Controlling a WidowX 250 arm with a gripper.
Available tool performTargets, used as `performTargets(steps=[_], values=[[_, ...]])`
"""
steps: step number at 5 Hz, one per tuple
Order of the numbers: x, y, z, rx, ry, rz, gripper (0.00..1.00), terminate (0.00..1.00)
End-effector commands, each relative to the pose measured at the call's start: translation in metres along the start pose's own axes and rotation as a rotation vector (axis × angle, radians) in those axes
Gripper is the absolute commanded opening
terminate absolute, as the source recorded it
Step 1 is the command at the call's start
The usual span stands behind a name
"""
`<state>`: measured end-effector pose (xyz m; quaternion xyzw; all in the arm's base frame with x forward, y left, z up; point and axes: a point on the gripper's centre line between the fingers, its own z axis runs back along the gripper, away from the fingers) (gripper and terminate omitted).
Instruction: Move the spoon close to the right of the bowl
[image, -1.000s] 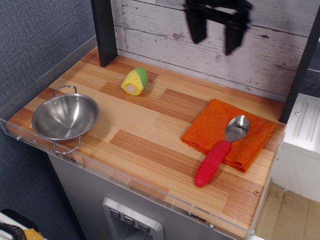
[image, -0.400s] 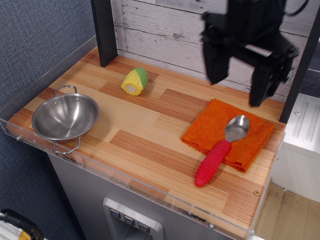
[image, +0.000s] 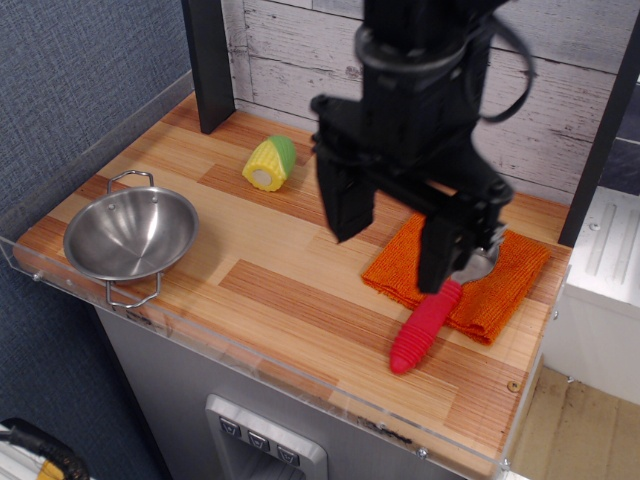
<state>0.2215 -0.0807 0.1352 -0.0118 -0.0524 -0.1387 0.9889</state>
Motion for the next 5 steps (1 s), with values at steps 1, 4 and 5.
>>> performTargets(steps=[1,4,5], values=[[0.004,0.004,-0.025,0.035,0.055,0.015,1.00,0.00],[0.008,0.001,-0.081,0.050,0.083,0.027,1.00,0.00],[0.007,-0.002,-0.095,0.061,0.101,0.040,1.00,0.00]])
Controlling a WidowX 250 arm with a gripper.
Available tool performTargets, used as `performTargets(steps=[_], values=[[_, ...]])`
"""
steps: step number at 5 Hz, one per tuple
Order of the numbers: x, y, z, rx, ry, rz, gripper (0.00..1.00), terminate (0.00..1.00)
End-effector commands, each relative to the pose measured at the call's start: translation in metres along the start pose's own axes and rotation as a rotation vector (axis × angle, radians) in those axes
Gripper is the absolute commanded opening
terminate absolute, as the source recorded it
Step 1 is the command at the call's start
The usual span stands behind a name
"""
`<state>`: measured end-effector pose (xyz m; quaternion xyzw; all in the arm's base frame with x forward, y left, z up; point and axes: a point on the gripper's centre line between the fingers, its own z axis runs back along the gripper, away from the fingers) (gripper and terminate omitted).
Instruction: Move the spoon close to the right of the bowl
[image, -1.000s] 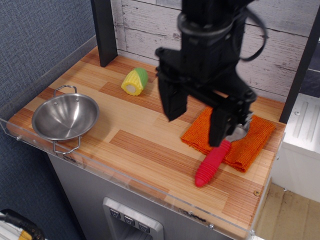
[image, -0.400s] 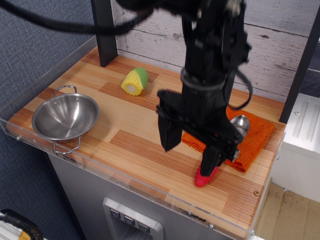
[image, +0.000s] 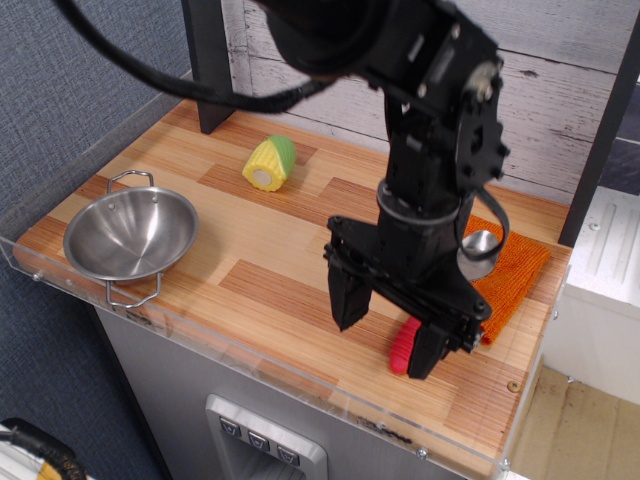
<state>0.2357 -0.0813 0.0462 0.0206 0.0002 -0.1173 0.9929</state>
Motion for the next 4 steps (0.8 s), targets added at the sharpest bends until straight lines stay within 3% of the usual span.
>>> performTargets(steps=[1,4], values=[[0.005,-0.009,-0.010,0.022,-0.001,0.008,1.00,0.00],[0.014,-0.018,-0.036,0.084,0.020,0.022,1.00,0.00]])
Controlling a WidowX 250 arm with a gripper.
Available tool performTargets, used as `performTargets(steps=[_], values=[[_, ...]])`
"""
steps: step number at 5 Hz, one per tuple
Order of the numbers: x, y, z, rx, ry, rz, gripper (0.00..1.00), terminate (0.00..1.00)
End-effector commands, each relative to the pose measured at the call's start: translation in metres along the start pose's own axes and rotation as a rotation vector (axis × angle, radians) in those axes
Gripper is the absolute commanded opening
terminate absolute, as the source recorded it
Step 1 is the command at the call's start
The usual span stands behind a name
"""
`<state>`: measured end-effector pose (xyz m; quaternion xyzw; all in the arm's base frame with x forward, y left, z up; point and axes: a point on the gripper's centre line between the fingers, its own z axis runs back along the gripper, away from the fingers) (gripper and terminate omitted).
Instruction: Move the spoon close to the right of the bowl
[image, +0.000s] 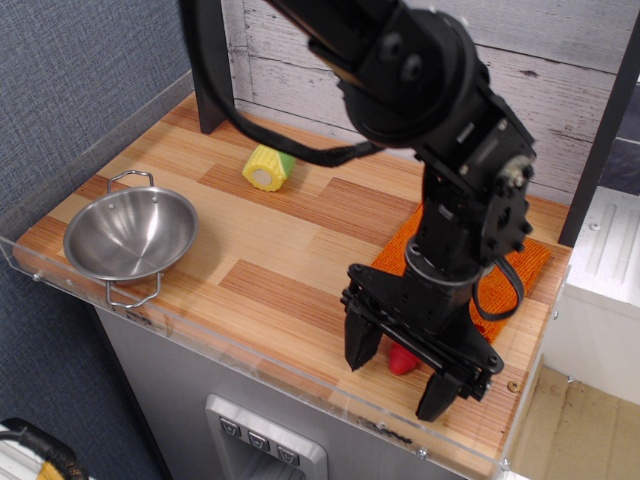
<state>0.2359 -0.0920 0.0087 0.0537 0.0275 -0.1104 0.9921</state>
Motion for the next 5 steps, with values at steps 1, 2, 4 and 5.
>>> performTargets(steps=[1,2,4,5], values=[[0.020,0.001,0.003,0.038,-0.064,0.005,1.00,0.00],[0.023,0.009,0.009,0.049,-0.079,0.022,1.00,0.00],[0.011,0.017,0.007,0.054,-0.065,0.063,0.00,0.00],[0.008,0.018,0.012,0.081,-0.070,0.076,0.00,0.00]])
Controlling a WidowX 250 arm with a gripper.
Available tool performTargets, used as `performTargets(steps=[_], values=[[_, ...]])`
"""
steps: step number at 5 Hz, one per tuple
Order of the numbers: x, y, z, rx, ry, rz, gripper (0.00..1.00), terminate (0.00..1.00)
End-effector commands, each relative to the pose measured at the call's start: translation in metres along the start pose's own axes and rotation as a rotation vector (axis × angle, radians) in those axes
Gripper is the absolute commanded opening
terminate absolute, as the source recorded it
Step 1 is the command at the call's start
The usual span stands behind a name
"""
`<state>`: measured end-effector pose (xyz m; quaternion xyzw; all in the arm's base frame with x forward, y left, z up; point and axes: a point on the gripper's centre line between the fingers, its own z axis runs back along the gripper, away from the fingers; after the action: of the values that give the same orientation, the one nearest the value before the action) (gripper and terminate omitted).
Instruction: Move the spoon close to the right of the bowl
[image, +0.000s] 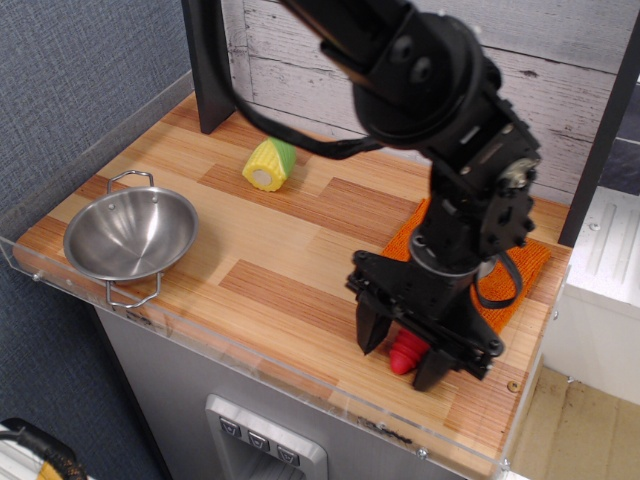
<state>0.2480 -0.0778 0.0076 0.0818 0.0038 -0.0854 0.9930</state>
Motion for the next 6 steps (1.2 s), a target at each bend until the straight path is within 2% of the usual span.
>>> performTargets(steps=[1,2,3,4,6], values=[[-0.002,0.002,0.018,0.028,-0.041,0.027,0.00,0.00],[-0.004,0.001,0.021,0.030,-0.045,0.028,0.00,0.00],[-0.003,0.001,0.035,0.024,-0.093,0.018,0.00,0.00],[0.002,0.002,0.061,0.045,-0.169,0.000,0.00,0.00],[0.007,0.008,0.101,0.086,-0.250,-0.001,0.00,0.00]])
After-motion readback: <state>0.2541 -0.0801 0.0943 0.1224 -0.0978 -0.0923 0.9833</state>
